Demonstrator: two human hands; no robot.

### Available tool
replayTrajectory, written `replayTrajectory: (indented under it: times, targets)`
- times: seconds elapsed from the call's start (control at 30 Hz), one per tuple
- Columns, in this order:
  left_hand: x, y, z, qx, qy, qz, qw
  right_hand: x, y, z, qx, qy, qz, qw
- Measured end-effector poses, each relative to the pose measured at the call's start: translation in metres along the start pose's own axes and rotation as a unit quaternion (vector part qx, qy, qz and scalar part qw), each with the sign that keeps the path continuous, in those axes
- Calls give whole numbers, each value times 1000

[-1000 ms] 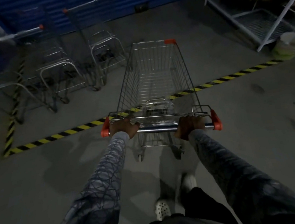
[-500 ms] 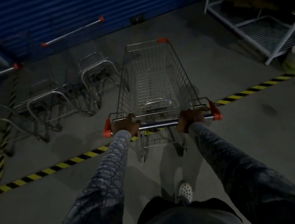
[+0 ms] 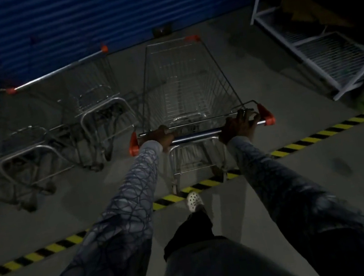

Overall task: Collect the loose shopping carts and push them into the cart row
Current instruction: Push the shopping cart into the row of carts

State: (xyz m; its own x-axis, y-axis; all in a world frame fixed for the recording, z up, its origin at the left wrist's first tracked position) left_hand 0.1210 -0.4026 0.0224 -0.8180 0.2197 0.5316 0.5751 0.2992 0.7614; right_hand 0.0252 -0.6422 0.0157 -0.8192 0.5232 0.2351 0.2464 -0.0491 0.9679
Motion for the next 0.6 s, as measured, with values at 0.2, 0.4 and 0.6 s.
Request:
replayTrajectory:
  times: [0.2, 0.4, 0.6]
  targets:
    - [-145, 49, -45, 0, -10, 12, 1000, -117, 27, 41, -104, 0, 7, 995]
    - [-202, 107, -91, -125, -63, -30, 990, -217, 39, 75, -113, 33, 57, 991]
    - [-279, 151, -135, -130, -26, -48, 990, -330, 59, 86, -94, 101, 60, 989]
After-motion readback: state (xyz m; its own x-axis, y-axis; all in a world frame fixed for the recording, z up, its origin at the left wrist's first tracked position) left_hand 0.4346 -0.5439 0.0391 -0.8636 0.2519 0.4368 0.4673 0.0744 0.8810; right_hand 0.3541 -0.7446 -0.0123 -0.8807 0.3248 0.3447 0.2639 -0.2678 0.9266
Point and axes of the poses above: each hand's wrist, its own x-axis away from the middle knuckle, its own y-axis out of the back of the hand, z = x × y, the point moved 4 cm from there along -x, towards the middle knuckle, and after that the axes turned 3 degrees about y, right-handed, at the moved point
